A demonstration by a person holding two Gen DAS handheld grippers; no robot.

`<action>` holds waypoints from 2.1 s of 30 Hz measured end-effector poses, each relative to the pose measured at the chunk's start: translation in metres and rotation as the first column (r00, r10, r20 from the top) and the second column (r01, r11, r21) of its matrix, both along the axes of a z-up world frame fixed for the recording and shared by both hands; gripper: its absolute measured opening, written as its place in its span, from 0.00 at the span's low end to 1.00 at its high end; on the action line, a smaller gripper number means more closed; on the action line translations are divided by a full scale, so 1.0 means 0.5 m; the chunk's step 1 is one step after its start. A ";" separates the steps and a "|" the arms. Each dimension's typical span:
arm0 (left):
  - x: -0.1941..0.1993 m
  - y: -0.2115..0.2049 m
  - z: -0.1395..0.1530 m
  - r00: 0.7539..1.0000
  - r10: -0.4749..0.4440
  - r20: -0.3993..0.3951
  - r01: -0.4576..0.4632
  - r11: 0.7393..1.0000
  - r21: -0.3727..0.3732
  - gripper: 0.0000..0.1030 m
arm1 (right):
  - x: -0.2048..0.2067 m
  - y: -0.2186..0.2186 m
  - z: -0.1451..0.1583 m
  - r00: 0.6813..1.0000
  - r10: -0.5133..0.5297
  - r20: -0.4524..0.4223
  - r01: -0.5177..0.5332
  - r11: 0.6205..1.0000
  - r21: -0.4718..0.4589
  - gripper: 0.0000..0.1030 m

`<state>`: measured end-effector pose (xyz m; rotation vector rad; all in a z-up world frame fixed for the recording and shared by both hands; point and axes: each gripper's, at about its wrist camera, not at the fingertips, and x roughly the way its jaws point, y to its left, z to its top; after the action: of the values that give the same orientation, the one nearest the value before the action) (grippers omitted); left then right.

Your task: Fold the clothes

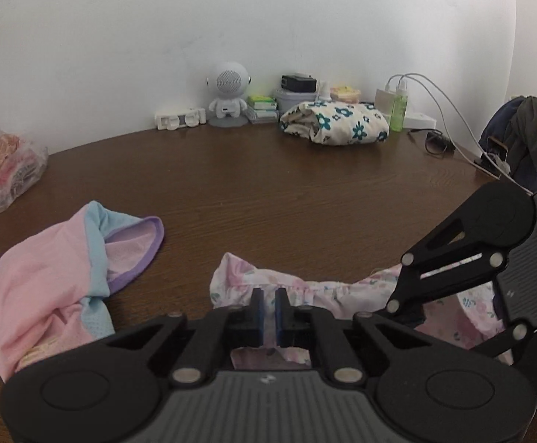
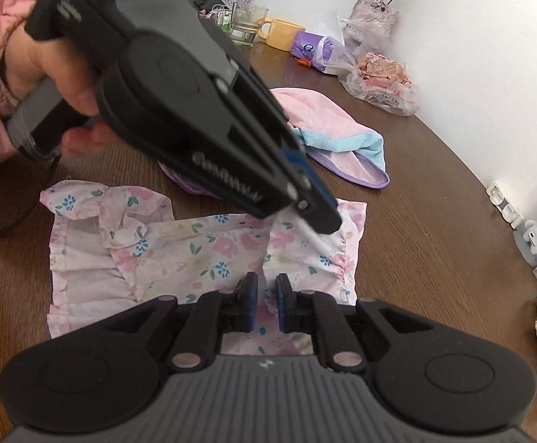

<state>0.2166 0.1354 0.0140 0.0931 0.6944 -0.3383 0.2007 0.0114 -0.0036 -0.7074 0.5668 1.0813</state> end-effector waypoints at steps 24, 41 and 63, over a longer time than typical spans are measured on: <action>0.000 0.005 -0.033 0.999 -0.006 -0.039 0.007 1.000 0.024 0.07 | 0.064 -0.099 -0.016 0.932 -0.286 -0.223 0.325 0.931 0.167 0.20; -0.290 0.041 0.063 0.978 0.092 0.186 -0.077 0.993 -0.090 1.00 | -0.164 -0.204 0.092 0.943 -0.282 -0.176 0.329 0.872 0.364 1.00; -0.350 0.083 -0.032 0.995 0.098 -0.023 -0.096 0.992 0.086 0.56 | -0.260 -0.202 0.033 0.904 -0.405 -0.135 0.427 0.864 0.266 1.00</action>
<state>0.0418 0.1769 -0.0019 0.1356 0.7373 -0.2169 0.0707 -0.0894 0.0130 -0.2657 0.5775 0.7624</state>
